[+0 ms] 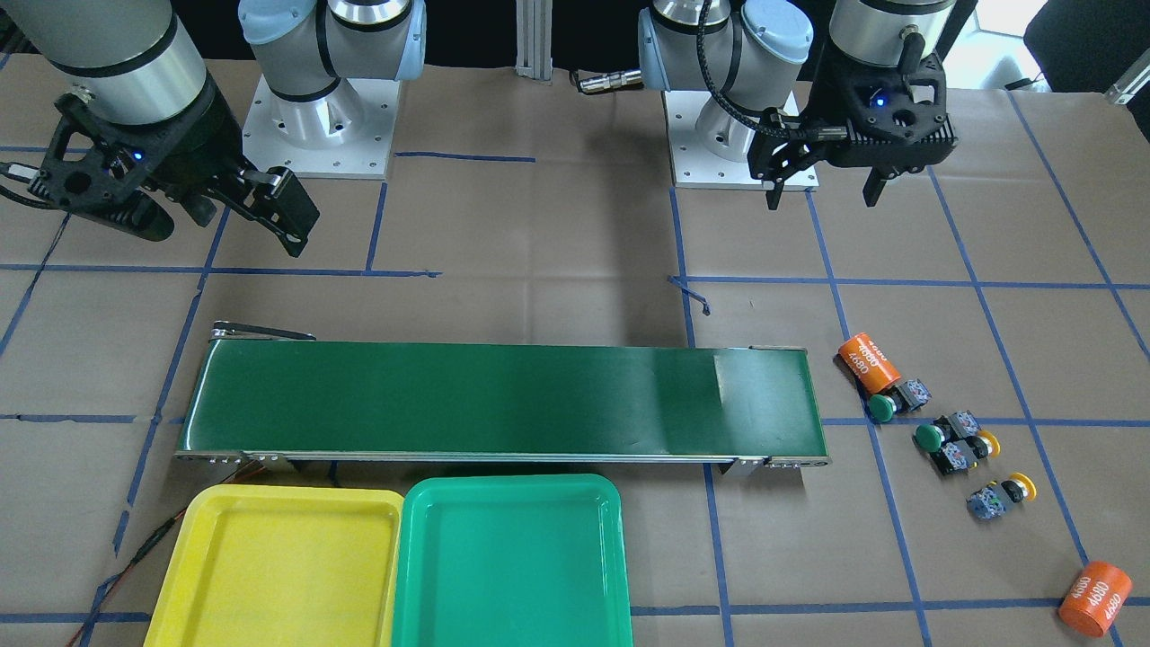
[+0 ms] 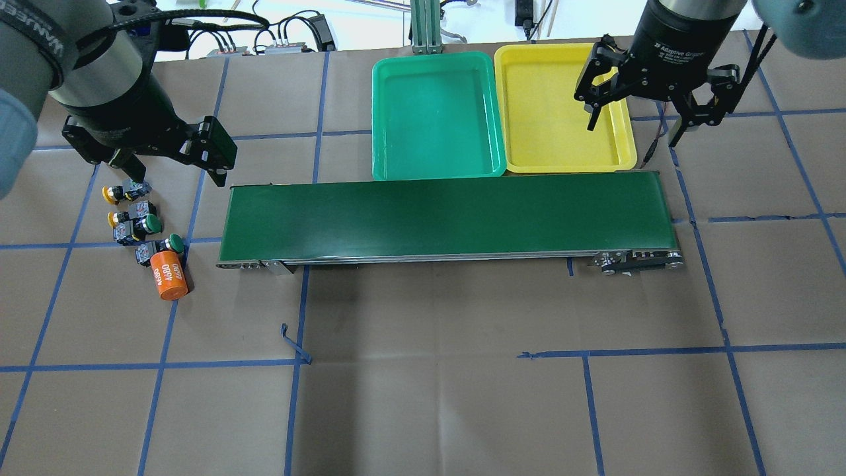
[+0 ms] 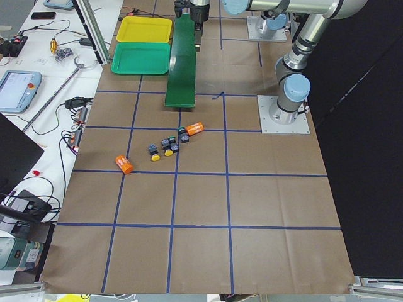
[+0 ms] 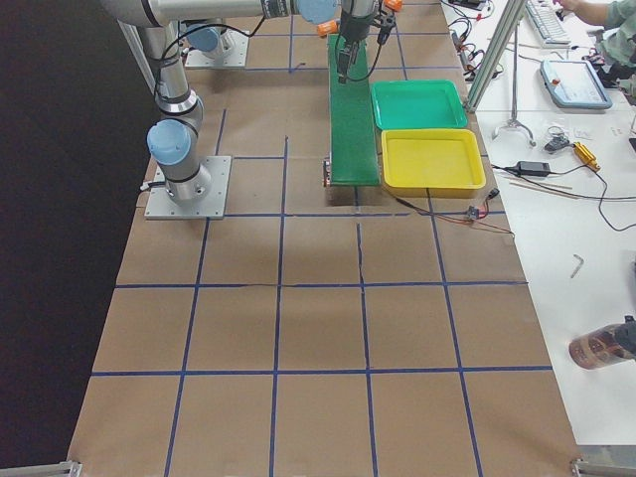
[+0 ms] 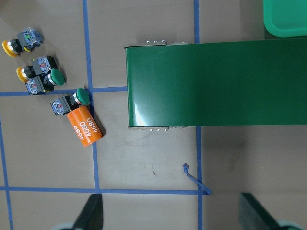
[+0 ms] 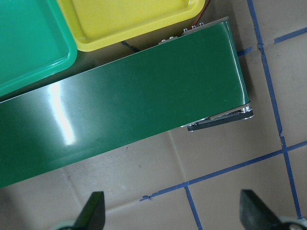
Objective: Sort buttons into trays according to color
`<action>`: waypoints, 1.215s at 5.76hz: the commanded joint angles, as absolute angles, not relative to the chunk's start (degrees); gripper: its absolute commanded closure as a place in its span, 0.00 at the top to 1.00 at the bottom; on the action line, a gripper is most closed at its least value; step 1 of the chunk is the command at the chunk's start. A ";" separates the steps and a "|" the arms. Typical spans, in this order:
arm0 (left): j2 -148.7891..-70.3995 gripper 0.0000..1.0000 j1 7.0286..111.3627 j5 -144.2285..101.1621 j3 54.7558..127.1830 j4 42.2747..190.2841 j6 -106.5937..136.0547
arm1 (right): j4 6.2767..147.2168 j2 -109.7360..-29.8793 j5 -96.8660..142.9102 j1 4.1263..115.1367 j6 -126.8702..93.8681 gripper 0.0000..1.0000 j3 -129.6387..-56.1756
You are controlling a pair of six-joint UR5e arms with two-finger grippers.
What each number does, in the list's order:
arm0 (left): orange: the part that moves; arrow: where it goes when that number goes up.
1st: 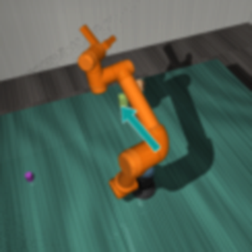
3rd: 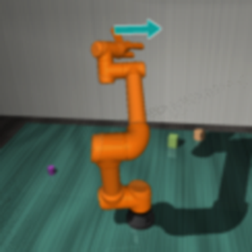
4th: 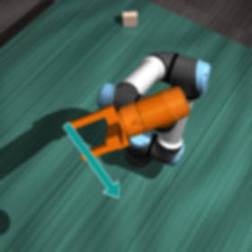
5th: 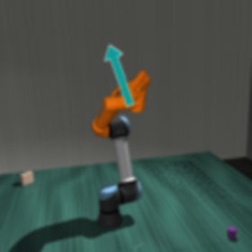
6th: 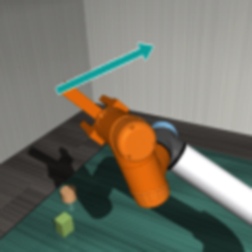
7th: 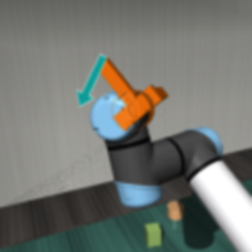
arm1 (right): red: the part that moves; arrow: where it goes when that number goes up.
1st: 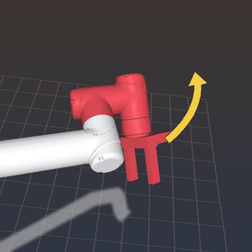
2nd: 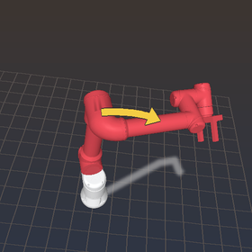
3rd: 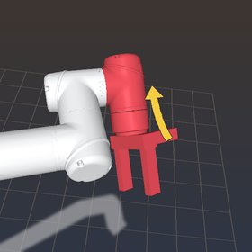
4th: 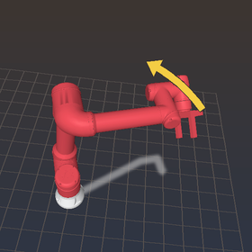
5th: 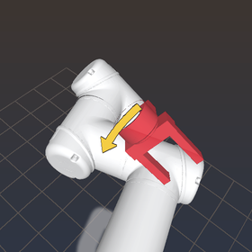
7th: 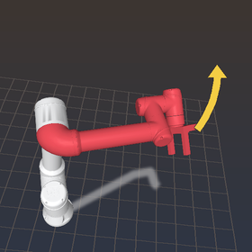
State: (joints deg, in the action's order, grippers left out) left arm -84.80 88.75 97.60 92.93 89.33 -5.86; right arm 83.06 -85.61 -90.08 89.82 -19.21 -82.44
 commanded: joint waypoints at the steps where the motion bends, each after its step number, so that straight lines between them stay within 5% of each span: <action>1: -84.90 0.99 82.76 97.74 93.42 88.15 -15.60 | 82.97 -85.61 -90.09 89.82 -19.16 1.00 -82.53; 5: -89.71 0.98 62.36 94.33 95.09 88.15 -28.03 | 82.97 -85.61 -90.09 89.74 -19.16 1.00 -82.53; 7: -95.08 0.98 60.82 94.48 95.45 85.28 -30.32 | 82.97 -85.61 -90.09 89.82 -19.16 1.00 -82.70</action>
State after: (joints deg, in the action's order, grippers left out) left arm -92.91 61.48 94.60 95.27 86.93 -29.42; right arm 82.97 -85.61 -90.09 89.80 -19.16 -82.60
